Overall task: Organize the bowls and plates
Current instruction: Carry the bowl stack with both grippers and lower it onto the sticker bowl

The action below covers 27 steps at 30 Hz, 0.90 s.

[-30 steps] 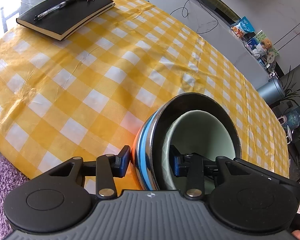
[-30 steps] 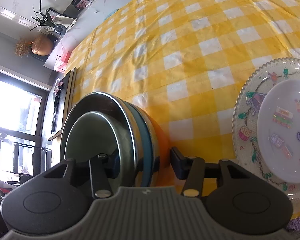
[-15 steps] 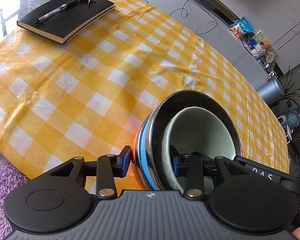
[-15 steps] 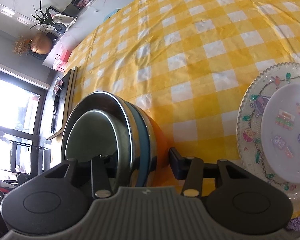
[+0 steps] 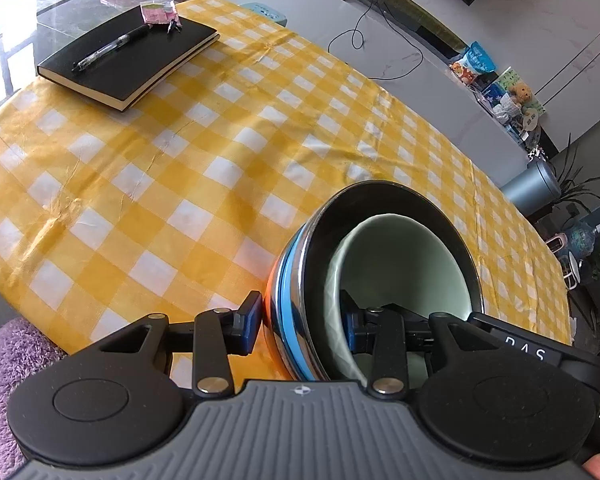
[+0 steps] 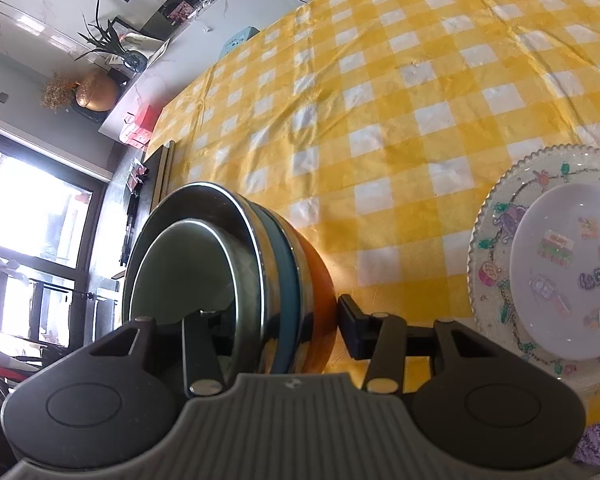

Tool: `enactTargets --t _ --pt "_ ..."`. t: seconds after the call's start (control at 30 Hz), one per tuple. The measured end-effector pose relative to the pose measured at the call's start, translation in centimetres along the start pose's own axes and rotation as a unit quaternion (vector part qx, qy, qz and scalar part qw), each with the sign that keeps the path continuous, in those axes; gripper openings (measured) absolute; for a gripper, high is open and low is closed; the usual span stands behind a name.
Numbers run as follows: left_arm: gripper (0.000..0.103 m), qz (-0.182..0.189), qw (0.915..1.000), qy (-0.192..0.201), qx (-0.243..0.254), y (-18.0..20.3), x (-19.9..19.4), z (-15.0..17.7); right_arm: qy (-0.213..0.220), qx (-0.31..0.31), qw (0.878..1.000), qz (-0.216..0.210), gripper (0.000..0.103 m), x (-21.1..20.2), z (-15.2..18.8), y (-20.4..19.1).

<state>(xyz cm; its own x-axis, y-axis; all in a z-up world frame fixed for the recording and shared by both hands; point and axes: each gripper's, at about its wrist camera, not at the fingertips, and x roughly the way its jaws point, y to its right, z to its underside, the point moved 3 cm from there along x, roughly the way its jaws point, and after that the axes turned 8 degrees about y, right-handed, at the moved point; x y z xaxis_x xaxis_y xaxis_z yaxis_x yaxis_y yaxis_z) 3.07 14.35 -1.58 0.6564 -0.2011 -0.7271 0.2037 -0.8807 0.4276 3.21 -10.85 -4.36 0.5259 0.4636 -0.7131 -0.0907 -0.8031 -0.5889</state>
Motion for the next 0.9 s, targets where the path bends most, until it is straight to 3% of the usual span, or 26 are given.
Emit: enactTargets --t 0.53,0.9 --pt "0.043 0.049 0.9968 -0.009 0.062 8.4 -2.0 3.3 0.057 0.028 0.998 -0.008 0.046 -9.3 -0.5 5.6" --pt "0.043 0.091 0.9895 -0.054 0.098 14.6 0.9 6.0 0.089 0.065 0.994 0.018 0.045 -14.1 -2.2 12.0"
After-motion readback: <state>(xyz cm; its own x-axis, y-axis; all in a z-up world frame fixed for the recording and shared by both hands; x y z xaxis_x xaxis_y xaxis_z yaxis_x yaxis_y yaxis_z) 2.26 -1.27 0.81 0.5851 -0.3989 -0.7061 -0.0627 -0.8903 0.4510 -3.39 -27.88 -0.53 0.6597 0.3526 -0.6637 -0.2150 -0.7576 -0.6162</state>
